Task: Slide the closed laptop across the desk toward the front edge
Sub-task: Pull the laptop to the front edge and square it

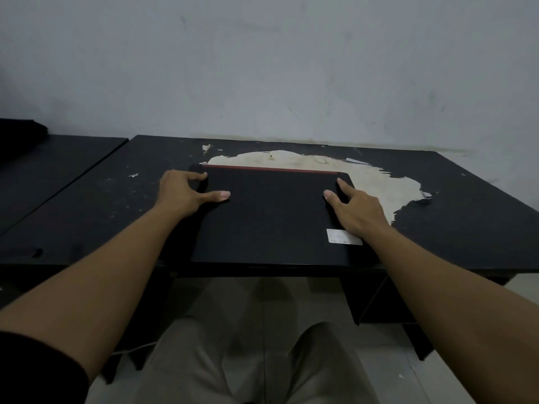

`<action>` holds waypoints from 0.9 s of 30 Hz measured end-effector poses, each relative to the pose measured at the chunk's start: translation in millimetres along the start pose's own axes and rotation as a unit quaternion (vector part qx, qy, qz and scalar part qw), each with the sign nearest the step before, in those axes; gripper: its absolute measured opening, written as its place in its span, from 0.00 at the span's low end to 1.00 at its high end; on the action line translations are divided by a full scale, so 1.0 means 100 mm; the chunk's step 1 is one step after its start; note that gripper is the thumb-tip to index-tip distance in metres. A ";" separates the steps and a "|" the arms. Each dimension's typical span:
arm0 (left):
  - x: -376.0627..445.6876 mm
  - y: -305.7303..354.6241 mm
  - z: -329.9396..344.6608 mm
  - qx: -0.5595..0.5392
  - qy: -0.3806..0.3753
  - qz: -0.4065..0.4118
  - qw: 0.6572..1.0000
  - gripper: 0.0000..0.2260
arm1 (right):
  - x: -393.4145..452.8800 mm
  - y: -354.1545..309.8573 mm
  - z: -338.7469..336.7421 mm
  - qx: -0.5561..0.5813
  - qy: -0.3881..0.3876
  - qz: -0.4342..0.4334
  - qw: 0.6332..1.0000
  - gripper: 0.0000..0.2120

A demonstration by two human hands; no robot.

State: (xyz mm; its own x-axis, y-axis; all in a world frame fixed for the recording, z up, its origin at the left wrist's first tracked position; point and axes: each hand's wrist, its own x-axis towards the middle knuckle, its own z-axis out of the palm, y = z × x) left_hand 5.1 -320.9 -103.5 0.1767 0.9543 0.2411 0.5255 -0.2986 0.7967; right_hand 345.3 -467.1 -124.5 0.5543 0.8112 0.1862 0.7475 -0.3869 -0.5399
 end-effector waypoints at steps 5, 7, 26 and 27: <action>0.03 -0.03 0.03 0.017 -0.010 0.000 1.000 0.42 | 0.03 0.03 0.03 -0.016 -0.012 0.008 1.000 0.35; 0.02 -0.05 0.05 0.019 -0.011 -0.002 1.000 0.42 | 0.05 0.04 0.04 -0.031 -0.018 0.010 0.999 0.35; -0.11 -0.08 0.10 0.025 0.015 -0.038 0.999 0.39 | 0.05 -0.04 0.03 -0.214 -0.048 0.009 0.976 0.35; -0.10 -0.07 0.10 0.029 0.014 -0.039 0.999 0.39 | 0.06 -0.04 0.03 -0.218 -0.049 0.010 0.975 0.35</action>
State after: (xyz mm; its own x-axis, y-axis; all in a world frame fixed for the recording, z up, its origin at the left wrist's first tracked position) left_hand 7.9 -328.5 -117.3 0.1099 0.9745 0.1956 0.5845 -0.2226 0.7803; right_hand 344.3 -459.8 -123.5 0.5483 0.8316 0.0880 0.8335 -0.5349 -0.1384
